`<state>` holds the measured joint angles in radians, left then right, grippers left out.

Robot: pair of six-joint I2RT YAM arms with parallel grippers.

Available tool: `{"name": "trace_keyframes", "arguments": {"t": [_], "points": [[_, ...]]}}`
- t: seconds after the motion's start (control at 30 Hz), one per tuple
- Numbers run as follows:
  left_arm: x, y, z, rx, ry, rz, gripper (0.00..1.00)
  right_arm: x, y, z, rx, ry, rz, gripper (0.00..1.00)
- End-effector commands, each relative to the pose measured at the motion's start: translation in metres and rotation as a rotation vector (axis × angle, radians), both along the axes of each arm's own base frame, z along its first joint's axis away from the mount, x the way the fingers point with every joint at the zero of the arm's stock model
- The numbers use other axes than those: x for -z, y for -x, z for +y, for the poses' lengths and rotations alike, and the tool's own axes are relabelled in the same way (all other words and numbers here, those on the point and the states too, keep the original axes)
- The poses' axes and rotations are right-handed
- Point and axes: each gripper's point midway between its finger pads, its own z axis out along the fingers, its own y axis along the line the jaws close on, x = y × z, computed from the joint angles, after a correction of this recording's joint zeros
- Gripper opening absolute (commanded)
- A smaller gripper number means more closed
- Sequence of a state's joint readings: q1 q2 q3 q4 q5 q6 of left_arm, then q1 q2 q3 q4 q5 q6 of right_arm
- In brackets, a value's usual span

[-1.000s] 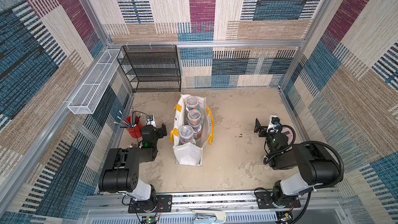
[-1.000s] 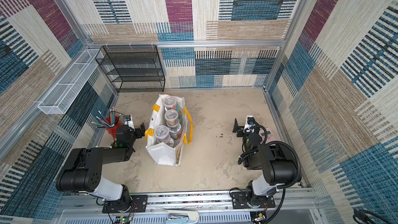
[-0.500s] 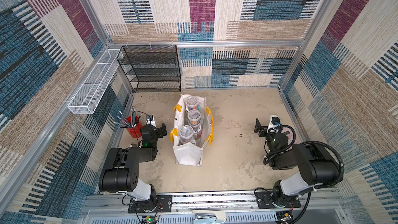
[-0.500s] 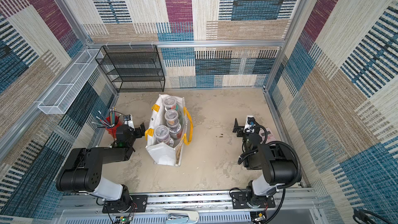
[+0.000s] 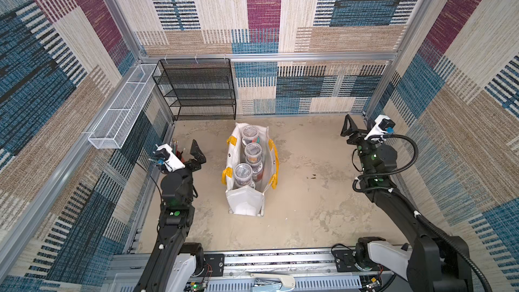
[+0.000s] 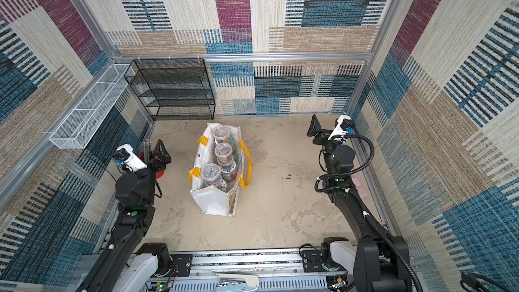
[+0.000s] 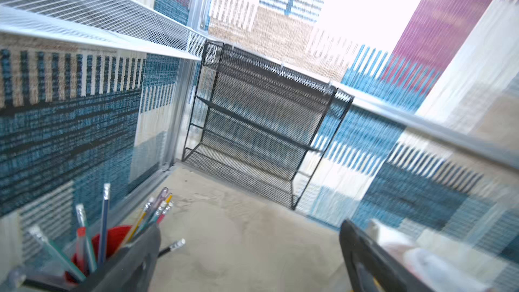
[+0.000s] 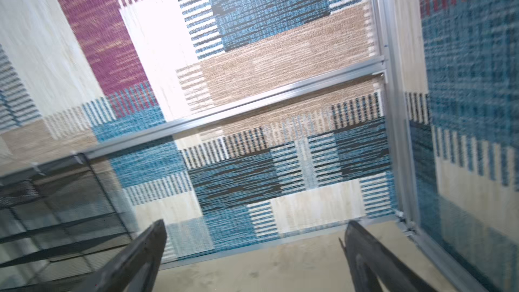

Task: Take out the seed jars from the canvas bag
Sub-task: Pick up the seed jar from the canvas bag.

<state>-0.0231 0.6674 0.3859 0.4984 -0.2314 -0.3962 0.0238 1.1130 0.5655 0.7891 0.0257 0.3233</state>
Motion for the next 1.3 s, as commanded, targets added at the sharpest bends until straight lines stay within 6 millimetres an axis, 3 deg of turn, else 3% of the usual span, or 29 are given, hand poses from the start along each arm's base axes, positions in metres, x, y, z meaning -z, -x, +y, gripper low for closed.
{"name": "trace_keyframes", "arguments": {"t": [0.0,0.1,0.17,0.3,0.37,0.47,0.57,0.67,0.8,1.0,1.13,1.27], "points": [[0.019,0.015,0.002,0.023,0.201,-0.007,0.95,0.026,0.003,0.016,-0.135,-0.144,0.018,0.99],[0.021,0.021,-0.006,0.05,0.127,0.292,0.93,0.038,-0.044,0.038,-0.214,-0.11,0.273,0.99],[0.014,0.019,-0.02,0.134,0.059,0.492,0.97,0.046,-0.065,0.048,-0.223,-0.102,0.39,0.99],[-0.015,0.01,-0.057,0.354,0.043,0.563,0.98,0.037,-0.081,0.072,-0.239,-0.036,0.456,0.99],[-0.023,0.008,-0.08,0.5,0.051,0.584,0.86,0.029,-0.087,0.092,-0.273,-0.007,0.479,0.99],[-0.013,0.0,-0.108,0.681,0.126,0.806,0.64,0.016,-0.095,0.13,-0.318,0.086,0.518,0.99],[-0.007,-0.007,-0.134,0.848,0.218,0.875,0.58,-0.002,-0.096,0.169,-0.365,0.163,0.518,1.0],[-0.003,-0.01,-0.136,0.846,0.21,0.906,0.59,-0.019,-0.091,0.201,-0.423,0.2,0.503,0.99],[0.011,-0.004,-0.139,0.799,0.19,0.963,0.63,-0.024,-0.083,0.237,-0.443,0.283,0.515,0.98],[0.049,0.002,-0.14,0.668,0.068,1.093,0.63,-0.028,-0.074,0.274,-0.465,0.34,0.512,0.95],[0.061,-0.002,-0.146,0.657,0.008,1.132,0.62,-0.031,-0.065,0.297,-0.512,0.362,0.509,0.95],[0.07,-0.01,-0.148,0.63,-0.035,1.161,0.53,-0.03,-0.059,0.308,-0.537,0.372,0.511,0.95]]}}
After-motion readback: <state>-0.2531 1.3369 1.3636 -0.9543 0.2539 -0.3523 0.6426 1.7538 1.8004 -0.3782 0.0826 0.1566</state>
